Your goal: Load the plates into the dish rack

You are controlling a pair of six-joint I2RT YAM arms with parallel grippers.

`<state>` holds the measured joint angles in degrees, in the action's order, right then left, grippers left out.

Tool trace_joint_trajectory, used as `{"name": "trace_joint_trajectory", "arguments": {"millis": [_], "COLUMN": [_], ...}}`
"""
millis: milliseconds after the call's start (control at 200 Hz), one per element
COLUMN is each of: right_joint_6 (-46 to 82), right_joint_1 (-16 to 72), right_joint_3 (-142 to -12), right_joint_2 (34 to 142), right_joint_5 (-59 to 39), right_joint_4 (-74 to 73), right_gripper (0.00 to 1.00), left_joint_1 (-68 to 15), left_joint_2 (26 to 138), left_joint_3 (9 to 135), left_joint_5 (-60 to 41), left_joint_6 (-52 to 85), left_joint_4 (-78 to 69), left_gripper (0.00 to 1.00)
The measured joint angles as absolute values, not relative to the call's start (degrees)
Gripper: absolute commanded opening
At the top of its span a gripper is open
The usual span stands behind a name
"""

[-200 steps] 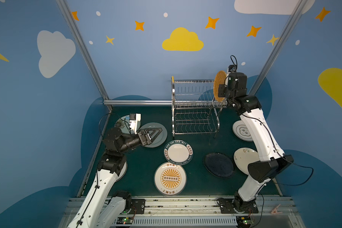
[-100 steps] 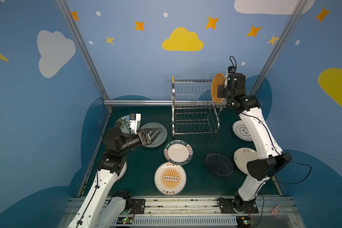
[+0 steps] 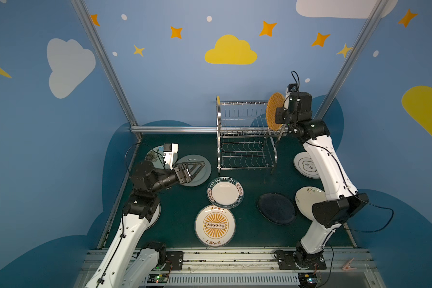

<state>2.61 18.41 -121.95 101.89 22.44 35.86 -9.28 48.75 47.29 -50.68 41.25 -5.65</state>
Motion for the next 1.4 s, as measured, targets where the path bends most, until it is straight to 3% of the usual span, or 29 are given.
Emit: {"name": "trace_joint_trajectory", "arguments": {"millis": [751,1011,1132,1402], "right_joint_6": [2.6,3.0,3.2,3.4], "right_joint_1": [17.7,17.0,16.8,16.6], "right_joint_3": [-121.4,-121.4,-121.4,-121.4], "right_joint_2": [102.9,102.9,102.9,103.1], "right_joint_5": [20.3,18.9,18.0,16.8], "right_joint_4": [35.1,35.0,35.0,35.0], "right_gripper": [0.01,0.09,0.22,0.28], "left_joint_1": [-9.3,-9.2,-9.1,-9.1], "left_joint_2": [48.8,48.7,48.7,48.7], "left_joint_3": [47.3,47.3,47.3,47.3], "left_joint_5": [-50.7,-50.7,-50.7,-50.7], "left_joint_6": [41.1,41.1,41.1,41.1], "left_joint_4": [-5.7,-5.7,-5.7,-5.7], "left_gripper": [1.0,1.0,1.0,1.0]}}
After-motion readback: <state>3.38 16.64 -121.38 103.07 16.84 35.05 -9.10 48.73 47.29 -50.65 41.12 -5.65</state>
